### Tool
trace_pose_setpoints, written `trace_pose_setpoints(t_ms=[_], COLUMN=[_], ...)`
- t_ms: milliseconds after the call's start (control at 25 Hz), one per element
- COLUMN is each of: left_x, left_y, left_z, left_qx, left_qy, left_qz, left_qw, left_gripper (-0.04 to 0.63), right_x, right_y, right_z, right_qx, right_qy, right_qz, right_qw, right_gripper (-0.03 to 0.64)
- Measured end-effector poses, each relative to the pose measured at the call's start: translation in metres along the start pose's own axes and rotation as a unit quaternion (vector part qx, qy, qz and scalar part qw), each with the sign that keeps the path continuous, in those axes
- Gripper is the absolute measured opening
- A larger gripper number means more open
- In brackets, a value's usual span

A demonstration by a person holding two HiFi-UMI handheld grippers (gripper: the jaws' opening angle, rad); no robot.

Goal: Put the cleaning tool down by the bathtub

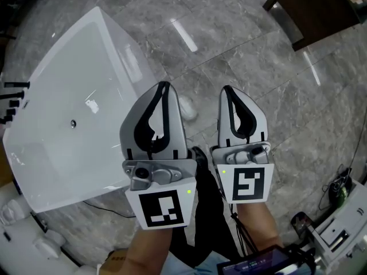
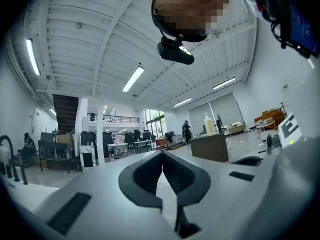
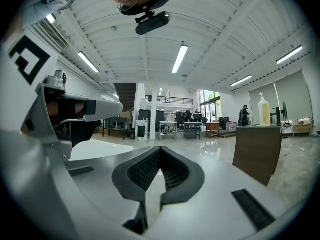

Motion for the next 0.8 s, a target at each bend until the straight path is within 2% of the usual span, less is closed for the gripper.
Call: trace_pose_setpoints(t_ms=[800], left_x=[0.014], left_y=[-0.002], left_z=[0.001], left_qx=[-0.005], left_qy=[0.005], left_qz=[0.012], left_qw=[0.9999], left_gripper=[0.017], right_x=[0.002], right_y=[-0.010], right_z=[-0.002], right_qx=[-0.009], right_qy=[0.006], right_qz=[-0.004], right_qw=[1.000], right_gripper=[0.012])
Point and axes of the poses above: the fingertips, and each gripper's own axes: y backward along the fingers, z to its left, x out of its underside, the point moved 10 cm from there along y, backward along the fingers, and after that the axes turned 9 degrees about -y, right-handed, at the moved point
